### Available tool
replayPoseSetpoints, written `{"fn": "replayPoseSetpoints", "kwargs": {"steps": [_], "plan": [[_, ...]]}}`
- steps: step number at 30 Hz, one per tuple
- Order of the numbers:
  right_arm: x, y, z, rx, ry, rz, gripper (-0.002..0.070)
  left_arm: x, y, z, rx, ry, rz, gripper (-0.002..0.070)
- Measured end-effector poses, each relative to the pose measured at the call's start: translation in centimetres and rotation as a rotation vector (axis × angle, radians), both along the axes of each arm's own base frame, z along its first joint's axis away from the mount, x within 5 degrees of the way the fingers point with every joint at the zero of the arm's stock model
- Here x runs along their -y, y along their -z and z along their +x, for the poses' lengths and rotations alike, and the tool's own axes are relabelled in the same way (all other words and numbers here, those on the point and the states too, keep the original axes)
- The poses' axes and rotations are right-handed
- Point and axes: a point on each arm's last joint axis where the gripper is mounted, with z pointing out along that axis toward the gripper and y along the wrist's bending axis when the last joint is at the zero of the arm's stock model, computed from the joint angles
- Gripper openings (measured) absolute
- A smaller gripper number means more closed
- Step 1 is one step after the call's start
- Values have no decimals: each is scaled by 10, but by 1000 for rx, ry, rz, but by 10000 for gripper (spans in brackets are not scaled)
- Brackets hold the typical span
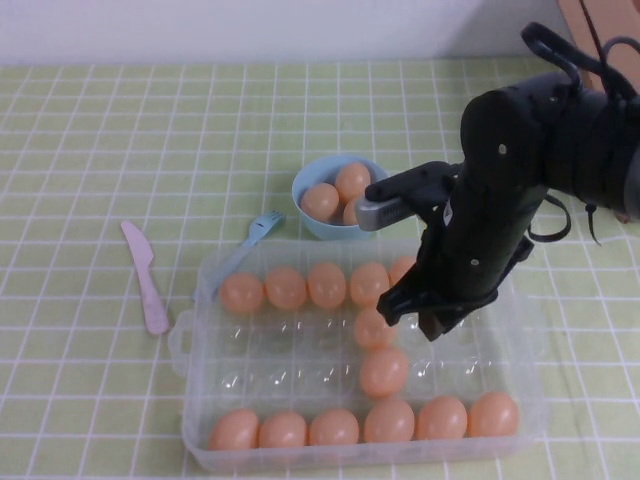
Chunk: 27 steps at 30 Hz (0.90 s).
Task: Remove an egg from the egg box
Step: Pick up the egg from the plastic box
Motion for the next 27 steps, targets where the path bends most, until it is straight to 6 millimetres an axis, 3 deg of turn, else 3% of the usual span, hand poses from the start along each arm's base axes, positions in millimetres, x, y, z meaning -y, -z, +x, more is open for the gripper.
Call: {"fn": "replayPoseSetpoints", "kwargs": {"steps": [2,6,8,10,15,27], "plan": [[-6,1,-3,-1,5,15,126,0,0,0,0,0,0,-5],[-24,0,-7,50,24,72,398,0,0,0,0,0,0,-5],[-32,2,-9,60,28,94,489,0,0,0,0,0,0,-4],[-37,8,-9,41,44,99,533,0,0,0,0,0,0,-4],[-41,28,-6,-8,63,75,546,0,0,0,0,0,0,-4],[-45,53,-2,-60,78,33,535,0,0,0,0,0,0,-5]]}}
